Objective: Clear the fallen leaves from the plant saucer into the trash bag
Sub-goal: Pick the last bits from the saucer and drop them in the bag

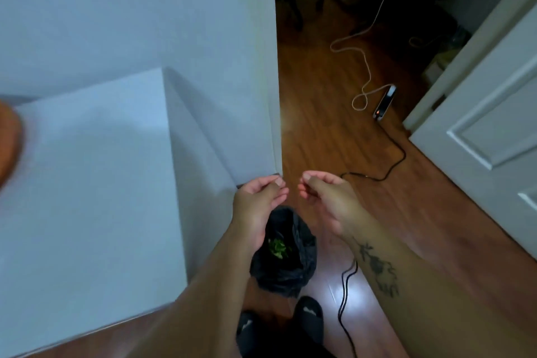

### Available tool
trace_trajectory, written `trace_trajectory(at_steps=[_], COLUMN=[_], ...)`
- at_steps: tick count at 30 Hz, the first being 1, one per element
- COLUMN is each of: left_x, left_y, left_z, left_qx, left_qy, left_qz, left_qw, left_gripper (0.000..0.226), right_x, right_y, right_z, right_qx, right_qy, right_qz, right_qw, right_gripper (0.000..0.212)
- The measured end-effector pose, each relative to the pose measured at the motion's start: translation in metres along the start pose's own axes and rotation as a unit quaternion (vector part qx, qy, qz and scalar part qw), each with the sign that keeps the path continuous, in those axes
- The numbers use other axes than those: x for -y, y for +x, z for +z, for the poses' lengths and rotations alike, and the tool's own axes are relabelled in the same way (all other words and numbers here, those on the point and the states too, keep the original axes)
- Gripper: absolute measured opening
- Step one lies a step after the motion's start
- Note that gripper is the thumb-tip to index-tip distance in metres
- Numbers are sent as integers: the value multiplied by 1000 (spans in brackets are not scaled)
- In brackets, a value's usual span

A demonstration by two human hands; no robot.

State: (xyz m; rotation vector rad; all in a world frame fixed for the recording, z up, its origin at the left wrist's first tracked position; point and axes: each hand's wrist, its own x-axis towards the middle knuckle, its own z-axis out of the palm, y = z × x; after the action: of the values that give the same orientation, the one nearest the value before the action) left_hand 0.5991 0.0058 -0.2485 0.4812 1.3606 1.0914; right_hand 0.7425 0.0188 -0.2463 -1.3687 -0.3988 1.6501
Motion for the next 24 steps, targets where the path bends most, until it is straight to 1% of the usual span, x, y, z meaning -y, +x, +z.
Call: trace_trajectory(at_steps=[2, 5, 9, 11, 15, 20, 24], left_x=[-32, -70, -117, -137, -166, -194, -208], left_y=[-18, -35, -51, -61, -71, -83, -91], left_z=[5, 1, -14, -30, -67, -141, -208], left_qx=[5, 3, 8, 0, -30, -97, -132], left_qy=[-1, -10, -2, -2, -11, -3, 30], left_qz=[30, 68, 111, 136, 151, 185, 194], left_qw=[1000, 998, 994, 991, 988, 978, 972], left_gripper=[8, 12, 19, 21, 23, 8, 7], right_x=[29, 66, 98, 101, 95, 69, 37], right_y=[-19, -39, -51, -55, -62, -79, -95], right_z=[12, 31, 68, 94, 139, 214, 279], right_qx=[8, 44, 91, 115, 148, 223, 274], right_qy=[4, -15, -56, -66, -68, -105, -145], right_qz=[-23, -53, -72, -75, -76, -54, -48], right_qw=[1000, 998, 992, 988, 984, 968, 950], right_gripper=[15, 21, 21, 24, 24, 24, 23])
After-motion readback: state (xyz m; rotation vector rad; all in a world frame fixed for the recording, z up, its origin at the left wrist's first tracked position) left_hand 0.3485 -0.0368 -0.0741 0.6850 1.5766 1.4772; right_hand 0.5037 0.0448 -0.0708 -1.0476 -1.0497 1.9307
